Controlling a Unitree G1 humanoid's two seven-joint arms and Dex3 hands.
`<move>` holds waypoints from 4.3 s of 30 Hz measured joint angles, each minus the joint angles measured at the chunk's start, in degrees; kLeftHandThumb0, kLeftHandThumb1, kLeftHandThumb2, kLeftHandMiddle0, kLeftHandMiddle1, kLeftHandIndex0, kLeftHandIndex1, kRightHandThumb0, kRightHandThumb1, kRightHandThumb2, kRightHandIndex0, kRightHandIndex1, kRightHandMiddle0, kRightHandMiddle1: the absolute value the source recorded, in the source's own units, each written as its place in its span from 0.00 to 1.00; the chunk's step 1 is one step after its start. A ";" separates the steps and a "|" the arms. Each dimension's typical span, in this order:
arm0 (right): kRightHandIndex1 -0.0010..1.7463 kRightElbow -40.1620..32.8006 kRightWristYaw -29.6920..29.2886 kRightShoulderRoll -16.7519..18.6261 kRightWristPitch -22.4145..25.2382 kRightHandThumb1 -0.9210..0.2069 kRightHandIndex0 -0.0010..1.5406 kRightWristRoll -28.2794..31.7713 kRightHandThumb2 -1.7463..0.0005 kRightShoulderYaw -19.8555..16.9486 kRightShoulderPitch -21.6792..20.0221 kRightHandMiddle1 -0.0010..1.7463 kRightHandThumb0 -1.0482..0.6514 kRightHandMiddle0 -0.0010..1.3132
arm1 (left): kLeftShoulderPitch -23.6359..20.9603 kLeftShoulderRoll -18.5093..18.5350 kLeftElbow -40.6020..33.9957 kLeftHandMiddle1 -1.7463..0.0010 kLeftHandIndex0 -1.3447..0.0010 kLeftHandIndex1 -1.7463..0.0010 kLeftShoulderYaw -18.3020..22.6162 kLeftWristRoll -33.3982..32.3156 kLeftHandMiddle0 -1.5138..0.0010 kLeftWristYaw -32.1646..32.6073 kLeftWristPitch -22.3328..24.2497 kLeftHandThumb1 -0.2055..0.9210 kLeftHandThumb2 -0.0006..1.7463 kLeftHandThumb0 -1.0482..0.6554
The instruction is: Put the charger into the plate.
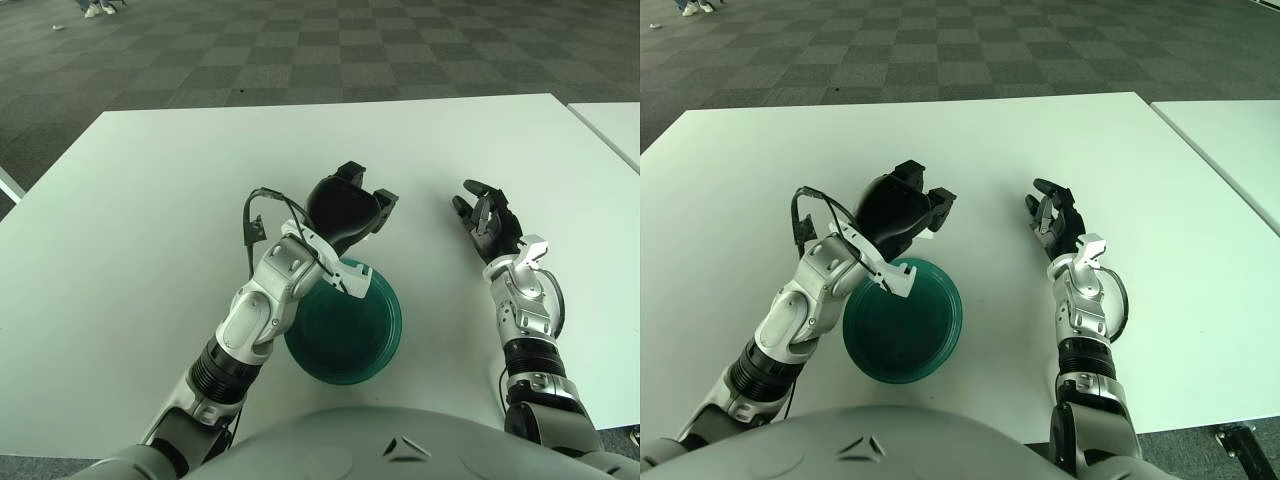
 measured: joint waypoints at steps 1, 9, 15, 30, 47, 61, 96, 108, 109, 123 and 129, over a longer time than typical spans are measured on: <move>0.03 -0.08 -0.08 0.02 0.00 0.00 0.23 -0.01 0.53 0.05 0.08 0.59 0.21 0.00 | 0.75 -0.13 -0.50 0.05 0.56 0.07 -0.50 0.09 0.61 0.00 0.00 0.42 0.75 0.61; 0.03 -1.21 -0.54 0.34 0.00 0.00 0.23 -0.02 0.53 0.48 1.04 0.59 0.21 0.00 | 5.10 -1.67 -1.73 0.05 0.57 0.07 -3.13 0.90 0.62 -1.55 1.42 0.44 0.73 0.61; 0.03 -1.92 -0.62 0.76 0.00 0.00 0.23 -0.03 0.53 0.84 1.46 0.59 0.21 0.00 | 6.21 -1.48 -1.72 0.05 0.57 0.07 -3.54 1.82 0.63 -3.56 2.05 0.44 0.73 0.61; 0.03 -3.24 -0.95 1.01 0.02 0.00 0.23 -0.03 0.53 1.29 2.63 0.59 0.21 0.00 | 10.51 0.32 -5.34 0.06 0.56 0.07 -4.00 3.95 0.62 -8.02 1.65 0.44 0.73 0.61; 0.03 -3.50 -0.87 0.92 0.10 0.00 0.23 0.03 0.53 1.47 2.86 0.59 0.21 0.00 | 15.61 5.83 -5.78 0.06 0.54 0.08 -3.55 1.75 0.60 -0.01 -5.74 0.40 0.75 0.61; 0.03 -3.50 -0.65 0.79 0.26 0.00 0.23 0.08 0.53 1.40 2.79 0.59 0.21 0.00 | 17.07 5.82 -4.95 0.03 0.55 0.04 -3.71 0.43 0.61 3.32 -7.58 0.38 0.80 0.61; 0.03 -3.50 -0.83 1.13 0.44 0.00 0.24 0.04 0.53 1.62 2.61 0.59 0.21 0.00 | 27.26 6.92 -16.43 0.84 1.00 0.79 -1.71 8.16 0.97 12.94 -9.48 1.00 0.47 0.01; 0.03 -3.44 -1.13 1.15 0.44 0.00 0.24 0.01 0.53 1.55 2.74 0.59 0.21 0.00 | 29.48 9.53 -19.97 0.97 1.00 0.94 1.34 4.89 1.00 8.83 -13.19 1.00 0.52 0.00; 0.03 -3.43 -1.12 1.15 0.44 0.00 0.24 0.01 0.53 1.55 2.68 0.59 0.21 0.00 | 28.99 9.93 -19.97 0.98 1.00 0.94 1.61 4.86 1.00 7.99 -13.69 1.00 0.52 0.00; 0.03 -3.01 -1.14 1.25 0.44 0.00 0.24 0.00 0.53 1.60 2.27 0.59 0.21 0.00 | 29.41 16.38 -24.50 0.99 1.00 0.99 9.34 4.06 0.97 4.04 -19.54 1.00 0.55 0.00; 0.03 -2.65 -1.15 1.27 0.44 0.00 0.24 0.00 0.53 1.60 2.06 0.59 0.21 0.00 | 23.87 19.69 -29.87 1.00 1.00 1.00 17.72 -4.07 0.99 -4.25 -19.68 1.00 0.50 0.00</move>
